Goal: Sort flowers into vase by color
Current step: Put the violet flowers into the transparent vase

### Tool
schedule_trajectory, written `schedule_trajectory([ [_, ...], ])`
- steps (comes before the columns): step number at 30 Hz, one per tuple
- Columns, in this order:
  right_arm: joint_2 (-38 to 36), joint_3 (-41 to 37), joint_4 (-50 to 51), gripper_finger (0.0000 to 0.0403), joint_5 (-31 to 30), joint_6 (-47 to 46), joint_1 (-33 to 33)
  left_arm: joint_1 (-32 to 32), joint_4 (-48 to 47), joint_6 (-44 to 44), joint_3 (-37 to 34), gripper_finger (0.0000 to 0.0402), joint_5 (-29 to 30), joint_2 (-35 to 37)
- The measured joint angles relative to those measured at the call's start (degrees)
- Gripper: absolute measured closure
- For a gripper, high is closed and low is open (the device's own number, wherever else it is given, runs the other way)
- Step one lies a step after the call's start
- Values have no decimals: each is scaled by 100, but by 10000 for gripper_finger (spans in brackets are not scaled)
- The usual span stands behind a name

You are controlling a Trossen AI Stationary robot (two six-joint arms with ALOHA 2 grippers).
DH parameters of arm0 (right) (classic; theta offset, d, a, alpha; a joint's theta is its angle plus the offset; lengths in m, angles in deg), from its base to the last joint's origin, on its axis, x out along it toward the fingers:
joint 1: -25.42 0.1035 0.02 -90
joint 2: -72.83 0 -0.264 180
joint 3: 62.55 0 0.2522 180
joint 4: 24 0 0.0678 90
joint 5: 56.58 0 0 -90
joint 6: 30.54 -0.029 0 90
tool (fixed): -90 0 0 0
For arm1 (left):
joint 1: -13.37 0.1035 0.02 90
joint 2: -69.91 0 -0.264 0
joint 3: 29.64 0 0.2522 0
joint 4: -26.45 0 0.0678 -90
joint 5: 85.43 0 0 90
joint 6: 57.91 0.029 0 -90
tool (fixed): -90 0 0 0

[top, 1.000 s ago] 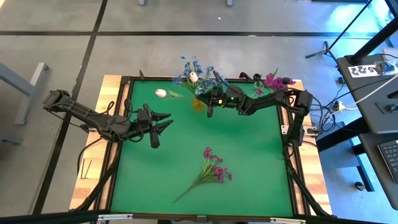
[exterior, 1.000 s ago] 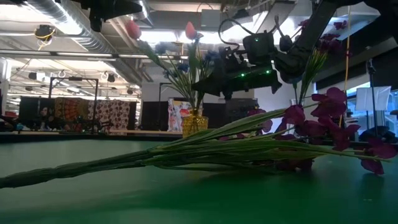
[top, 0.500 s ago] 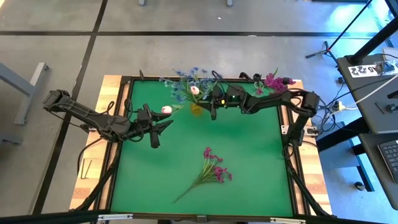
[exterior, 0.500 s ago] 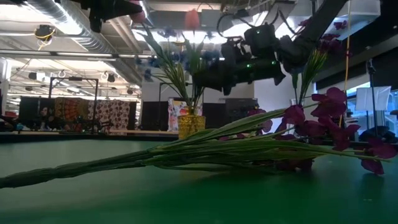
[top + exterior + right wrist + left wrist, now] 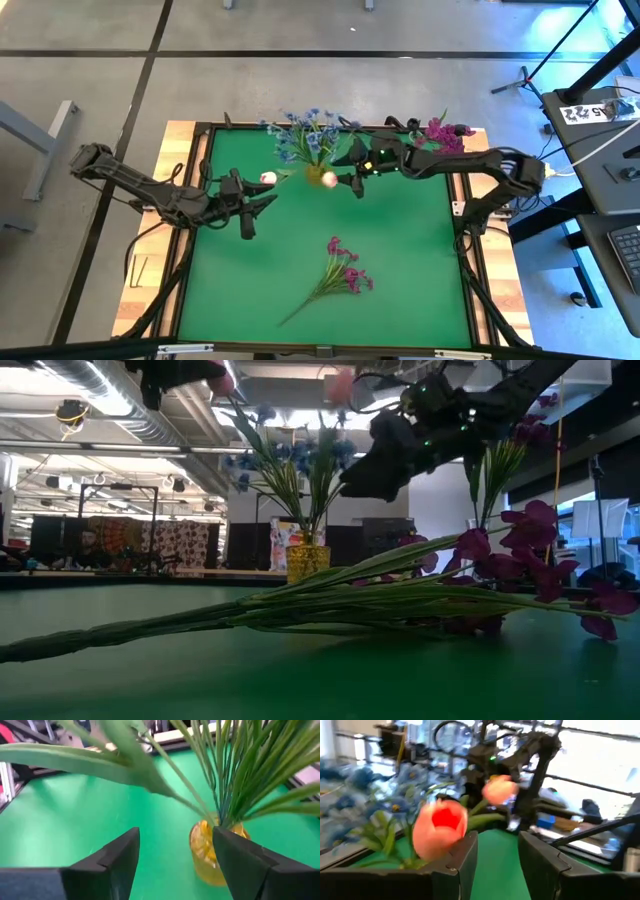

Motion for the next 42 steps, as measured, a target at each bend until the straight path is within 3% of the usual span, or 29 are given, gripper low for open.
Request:
schedule_trajectory([
  [11, -1090, -2, 1100, 152, -666, 192, 579, -683, -222, 253, 0, 266, 269, 710],
  [15, -1518, -2, 1836, 152, -1072, 213, 834, -1021, -490, 172, 154, 266, 271, 546],
  [21, -2341, -2, 2749, 152, -1731, 172, 1423, -1240, -1185, -625, 839, 266, 275, -766],
  [28, -3432, -2, 3000, 152, -2225, -167, 2212, -1180, -1744, -1844, 1840, 266, -326, -2508],
  [33, -4029, -2, 3266, 152, -2780, -276, 2632, -994, -2102, -2738, 2365, 255, -1063, -3591],
  [42, -4313, -2, 3719, 152, -3396, -413, 2887, -773, -2423, -3413, 3417, 184, -2430, -5129],
])
